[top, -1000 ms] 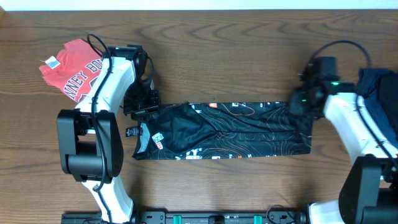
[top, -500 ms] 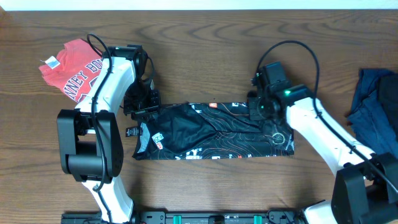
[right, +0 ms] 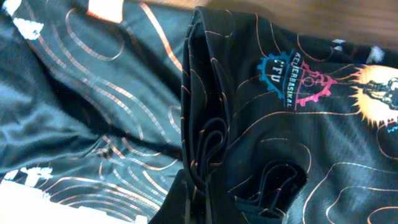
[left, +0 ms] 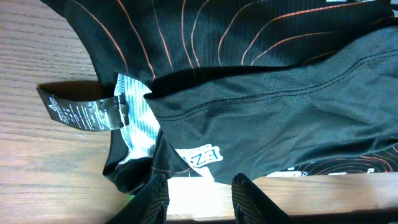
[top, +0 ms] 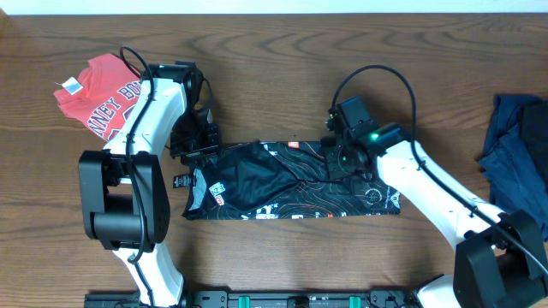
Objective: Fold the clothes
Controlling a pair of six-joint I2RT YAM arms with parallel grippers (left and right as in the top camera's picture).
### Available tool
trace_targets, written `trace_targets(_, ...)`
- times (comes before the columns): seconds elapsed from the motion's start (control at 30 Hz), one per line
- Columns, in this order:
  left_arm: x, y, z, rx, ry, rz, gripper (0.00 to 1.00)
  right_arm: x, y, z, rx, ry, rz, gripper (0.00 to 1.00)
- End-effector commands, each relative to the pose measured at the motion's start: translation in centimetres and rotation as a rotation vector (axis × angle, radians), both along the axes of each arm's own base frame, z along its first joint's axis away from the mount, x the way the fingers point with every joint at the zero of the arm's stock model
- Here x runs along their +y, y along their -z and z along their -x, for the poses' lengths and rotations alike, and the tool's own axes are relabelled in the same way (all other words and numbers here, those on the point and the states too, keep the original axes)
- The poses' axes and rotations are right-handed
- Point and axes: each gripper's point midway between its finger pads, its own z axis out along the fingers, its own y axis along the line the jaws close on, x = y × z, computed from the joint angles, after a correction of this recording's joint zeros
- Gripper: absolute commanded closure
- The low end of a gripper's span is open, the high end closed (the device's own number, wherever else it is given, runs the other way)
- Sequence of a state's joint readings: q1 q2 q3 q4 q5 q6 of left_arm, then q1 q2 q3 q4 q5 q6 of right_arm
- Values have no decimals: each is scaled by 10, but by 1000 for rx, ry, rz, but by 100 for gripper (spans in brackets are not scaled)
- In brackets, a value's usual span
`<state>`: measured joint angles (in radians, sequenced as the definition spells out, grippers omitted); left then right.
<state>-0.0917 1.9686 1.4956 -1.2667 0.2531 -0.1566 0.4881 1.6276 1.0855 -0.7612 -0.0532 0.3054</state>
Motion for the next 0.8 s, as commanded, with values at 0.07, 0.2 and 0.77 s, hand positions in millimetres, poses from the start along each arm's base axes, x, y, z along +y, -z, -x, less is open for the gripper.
trace_targets(0.07, 1, 0, 2, 7, 3, 1, 64, 17, -7, 3, -13, -34, -25, 66)
trace_targets(0.2, 1, 0, 2, 7, 4, 2, 64, 20, -8, 4, -13, -42, -33, 54)
trace_targets(0.77, 1, 0, 3, 10, 3, 1, 64, -43, 3, -7, 3, 128, 98, 50)
